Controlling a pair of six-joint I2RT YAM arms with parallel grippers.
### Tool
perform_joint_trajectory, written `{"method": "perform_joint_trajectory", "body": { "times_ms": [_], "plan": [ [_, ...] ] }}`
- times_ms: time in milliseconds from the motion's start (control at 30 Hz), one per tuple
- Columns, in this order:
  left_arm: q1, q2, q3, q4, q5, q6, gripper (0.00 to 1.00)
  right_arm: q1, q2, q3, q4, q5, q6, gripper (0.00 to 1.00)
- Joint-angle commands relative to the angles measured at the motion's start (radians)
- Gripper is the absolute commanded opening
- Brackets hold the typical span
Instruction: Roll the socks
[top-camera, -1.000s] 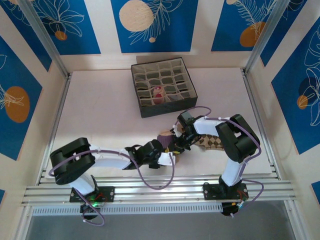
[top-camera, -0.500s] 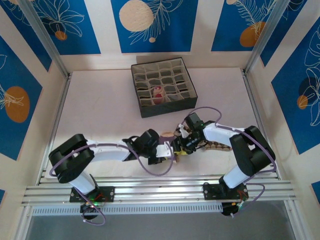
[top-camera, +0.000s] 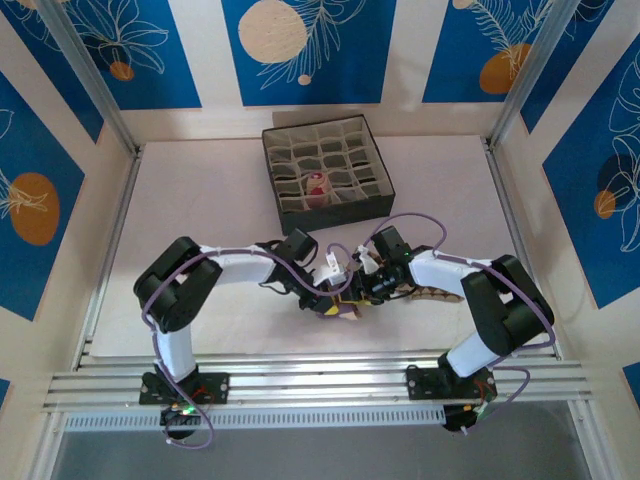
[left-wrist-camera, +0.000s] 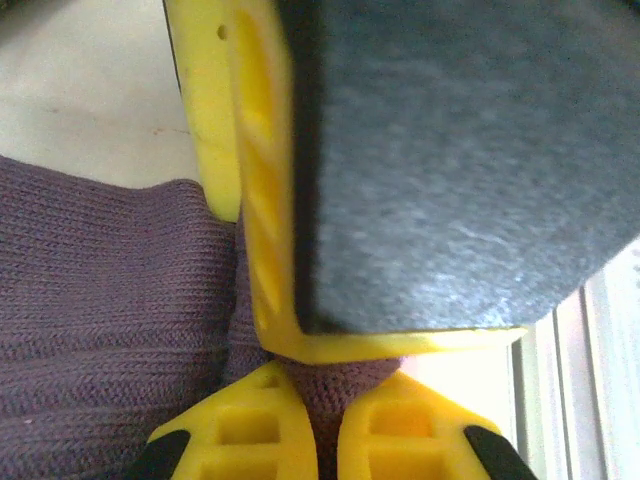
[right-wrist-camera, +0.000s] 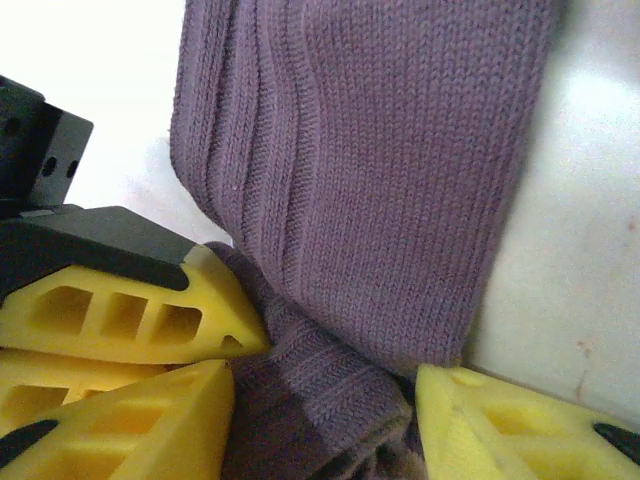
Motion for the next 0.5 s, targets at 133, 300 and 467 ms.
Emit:
{"method": "perform_joint_trajectory", "body": {
  "times_ms": [133, 300, 467],
  "plan": [
    [0.010, 0.103, -0.001, -0.116, -0.062, -0.054, 0.00, 0.018, -0.031, -0.003, -0.095, 0.049, 0.007, 0.52],
    [0.009, 0.104, 0.007, -0.137, -0.079, -0.048, 0.00, -0.034, -0.124, 0.008, -0.186, 0.132, 0.040, 0.52],
    [0.011, 0.123, 0.020, -0.155, -0.091, -0.056, 0.00, -0.020, -0.147, 0.002, -0.153, 0.054, 0.041, 0.53]
  ]
}}
